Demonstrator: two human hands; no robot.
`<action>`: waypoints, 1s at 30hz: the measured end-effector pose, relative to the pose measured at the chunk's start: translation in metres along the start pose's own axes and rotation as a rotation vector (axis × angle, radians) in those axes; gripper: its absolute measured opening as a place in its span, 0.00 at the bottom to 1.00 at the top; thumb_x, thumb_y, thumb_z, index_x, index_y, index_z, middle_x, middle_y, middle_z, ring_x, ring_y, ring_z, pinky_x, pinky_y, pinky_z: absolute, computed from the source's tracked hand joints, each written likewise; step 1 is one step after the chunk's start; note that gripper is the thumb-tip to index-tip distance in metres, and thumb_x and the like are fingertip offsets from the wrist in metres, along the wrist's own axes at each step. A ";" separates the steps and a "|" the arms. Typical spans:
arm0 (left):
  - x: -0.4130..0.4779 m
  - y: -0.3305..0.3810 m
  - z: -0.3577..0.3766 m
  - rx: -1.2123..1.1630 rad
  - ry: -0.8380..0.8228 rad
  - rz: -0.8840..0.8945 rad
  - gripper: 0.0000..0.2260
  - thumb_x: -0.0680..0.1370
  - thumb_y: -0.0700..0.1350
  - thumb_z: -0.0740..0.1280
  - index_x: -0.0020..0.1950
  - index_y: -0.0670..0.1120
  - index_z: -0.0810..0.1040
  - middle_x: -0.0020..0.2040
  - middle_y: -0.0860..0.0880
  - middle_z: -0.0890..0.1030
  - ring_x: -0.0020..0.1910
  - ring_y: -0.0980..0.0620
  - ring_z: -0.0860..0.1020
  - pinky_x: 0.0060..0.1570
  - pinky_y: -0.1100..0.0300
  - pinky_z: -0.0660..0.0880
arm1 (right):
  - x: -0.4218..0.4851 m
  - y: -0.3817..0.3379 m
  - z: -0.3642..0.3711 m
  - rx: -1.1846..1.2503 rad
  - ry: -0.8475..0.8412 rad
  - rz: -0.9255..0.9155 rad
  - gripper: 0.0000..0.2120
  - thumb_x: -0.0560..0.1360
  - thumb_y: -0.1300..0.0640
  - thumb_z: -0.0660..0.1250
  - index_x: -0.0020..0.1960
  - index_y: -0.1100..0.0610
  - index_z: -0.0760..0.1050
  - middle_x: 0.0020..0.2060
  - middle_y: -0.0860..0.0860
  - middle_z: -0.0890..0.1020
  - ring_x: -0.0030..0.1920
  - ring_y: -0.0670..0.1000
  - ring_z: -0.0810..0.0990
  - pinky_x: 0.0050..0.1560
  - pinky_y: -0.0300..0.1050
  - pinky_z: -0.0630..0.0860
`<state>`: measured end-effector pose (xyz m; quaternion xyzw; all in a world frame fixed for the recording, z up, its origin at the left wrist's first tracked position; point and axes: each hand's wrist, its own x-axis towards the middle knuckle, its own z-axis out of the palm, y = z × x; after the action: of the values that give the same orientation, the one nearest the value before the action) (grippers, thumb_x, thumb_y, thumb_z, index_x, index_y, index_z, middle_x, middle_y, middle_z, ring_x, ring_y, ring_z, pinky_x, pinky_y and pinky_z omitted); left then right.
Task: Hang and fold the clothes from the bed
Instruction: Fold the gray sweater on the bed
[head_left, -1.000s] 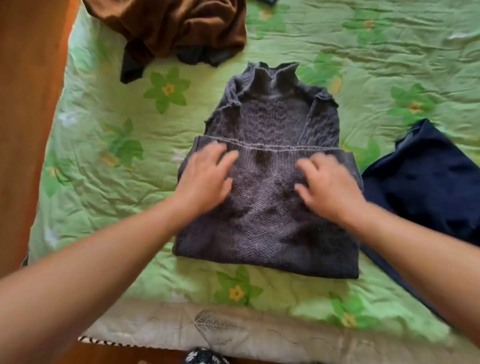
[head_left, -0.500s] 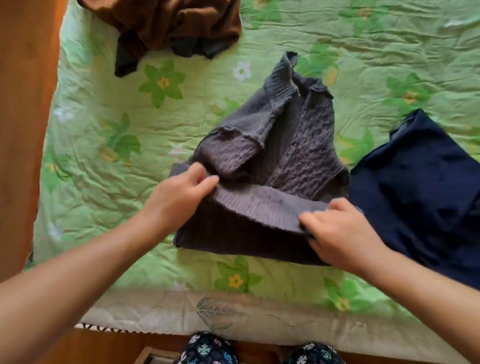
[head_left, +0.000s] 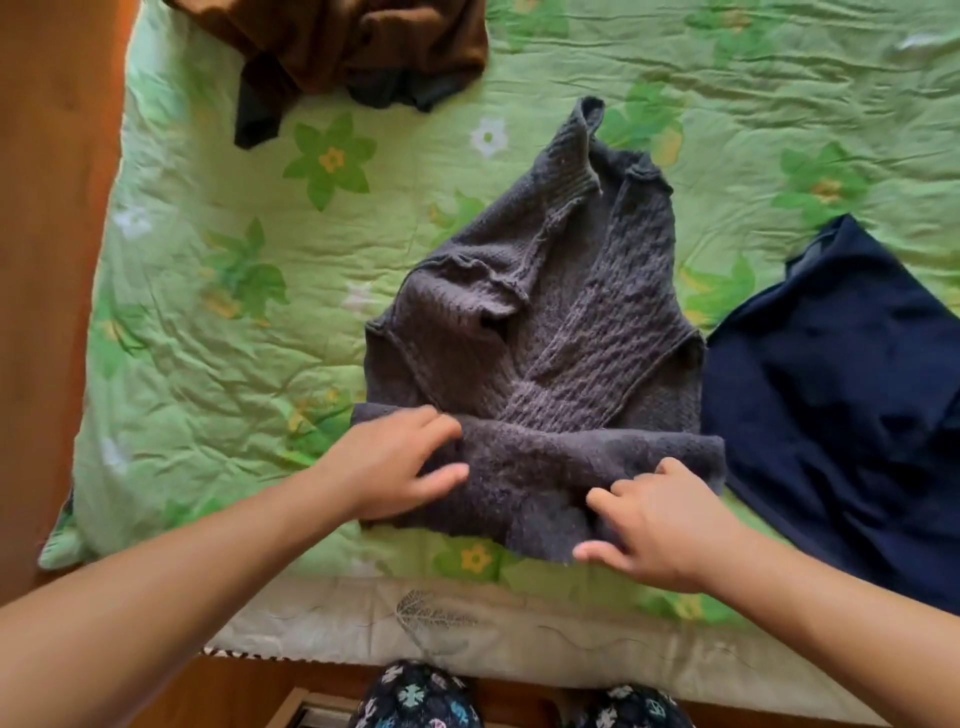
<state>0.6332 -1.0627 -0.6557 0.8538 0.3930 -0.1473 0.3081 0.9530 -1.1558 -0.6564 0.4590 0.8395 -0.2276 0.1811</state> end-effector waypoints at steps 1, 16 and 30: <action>0.012 -0.003 -0.008 -0.022 0.112 -0.001 0.18 0.79 0.63 0.57 0.60 0.53 0.73 0.51 0.51 0.75 0.51 0.47 0.78 0.46 0.50 0.78 | 0.009 0.002 -0.012 0.077 0.036 0.060 0.25 0.76 0.28 0.53 0.41 0.48 0.73 0.32 0.49 0.80 0.35 0.55 0.82 0.37 0.50 0.68; 0.154 -0.025 -0.084 0.151 0.386 -0.250 0.09 0.80 0.52 0.64 0.54 0.48 0.76 0.53 0.45 0.80 0.54 0.38 0.78 0.43 0.47 0.73 | 0.268 0.110 -0.164 1.905 0.385 0.768 0.04 0.80 0.60 0.64 0.48 0.55 0.77 0.36 0.50 0.81 0.36 0.49 0.80 0.38 0.45 0.76; 0.123 -0.080 -0.065 -0.191 0.469 -0.208 0.30 0.80 0.45 0.66 0.78 0.63 0.59 0.75 0.42 0.58 0.74 0.40 0.63 0.72 0.45 0.67 | 0.217 0.065 -0.091 0.458 0.503 0.160 0.15 0.79 0.50 0.62 0.61 0.56 0.78 0.54 0.54 0.82 0.57 0.59 0.78 0.58 0.58 0.76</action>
<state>0.6526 -0.9095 -0.6994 0.7866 0.5513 0.0614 0.2712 0.8882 -0.9257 -0.7059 0.5940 0.7463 -0.2748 -0.1216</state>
